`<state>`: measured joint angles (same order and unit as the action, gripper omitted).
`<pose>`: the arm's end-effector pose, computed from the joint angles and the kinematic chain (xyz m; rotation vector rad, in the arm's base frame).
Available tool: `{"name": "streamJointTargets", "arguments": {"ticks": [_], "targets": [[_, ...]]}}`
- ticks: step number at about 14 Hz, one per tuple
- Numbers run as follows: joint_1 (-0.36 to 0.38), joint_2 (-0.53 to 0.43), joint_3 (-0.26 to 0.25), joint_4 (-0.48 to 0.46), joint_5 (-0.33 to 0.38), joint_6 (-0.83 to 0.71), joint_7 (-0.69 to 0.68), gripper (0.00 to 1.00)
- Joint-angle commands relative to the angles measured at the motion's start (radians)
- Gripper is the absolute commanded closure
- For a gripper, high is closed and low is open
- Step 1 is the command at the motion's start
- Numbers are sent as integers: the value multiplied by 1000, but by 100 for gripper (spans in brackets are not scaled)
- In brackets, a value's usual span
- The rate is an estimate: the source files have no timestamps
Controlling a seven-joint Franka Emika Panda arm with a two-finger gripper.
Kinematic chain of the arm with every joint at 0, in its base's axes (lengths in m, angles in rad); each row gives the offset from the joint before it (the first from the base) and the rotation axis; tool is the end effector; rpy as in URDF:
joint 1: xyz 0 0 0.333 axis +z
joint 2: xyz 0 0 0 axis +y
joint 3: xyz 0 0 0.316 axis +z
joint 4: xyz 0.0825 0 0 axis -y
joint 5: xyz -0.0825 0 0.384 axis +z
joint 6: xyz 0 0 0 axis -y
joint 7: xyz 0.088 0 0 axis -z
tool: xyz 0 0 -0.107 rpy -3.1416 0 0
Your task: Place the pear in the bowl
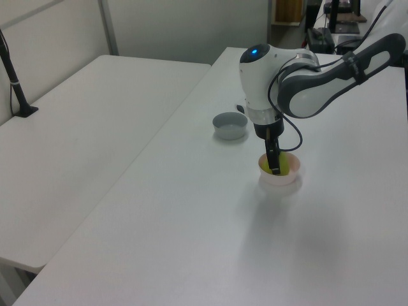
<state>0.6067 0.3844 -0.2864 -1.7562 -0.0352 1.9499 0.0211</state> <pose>0.5932 0.2088 0.3447 2.9272 0.4808 -0.2228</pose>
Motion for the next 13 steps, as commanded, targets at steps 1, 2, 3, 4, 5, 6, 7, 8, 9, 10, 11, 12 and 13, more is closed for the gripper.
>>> {"name": "streamJointTargets", "arguments": {"ticks": [1,2,3,4,5,6,7,8,9,10,11,12,13], "targets": [[-13,-96,-5,-11,-5,-49,-18,0],[-27,-139,-7,-9,-5,-75,-17,0],[-34,-172,-8,7,-5,-113,-15,0],[-38,-205,-17,24,-6,-153,-18,0],[-54,-243,-20,26,-6,-173,-20,0],[-79,-283,-17,27,-6,-190,-17,0],[-117,-306,-7,43,-6,-224,-12,0],[-160,-314,6,56,-6,-250,-12,0],[-239,-323,44,79,-6,-270,-18,0],[-317,-326,68,84,-6,-269,-18,0],[-374,-328,75,86,-8,-264,-20,0],[-408,-328,75,86,-9,-263,-20,0],[-447,-328,75,92,-12,-261,-23,0]]}}
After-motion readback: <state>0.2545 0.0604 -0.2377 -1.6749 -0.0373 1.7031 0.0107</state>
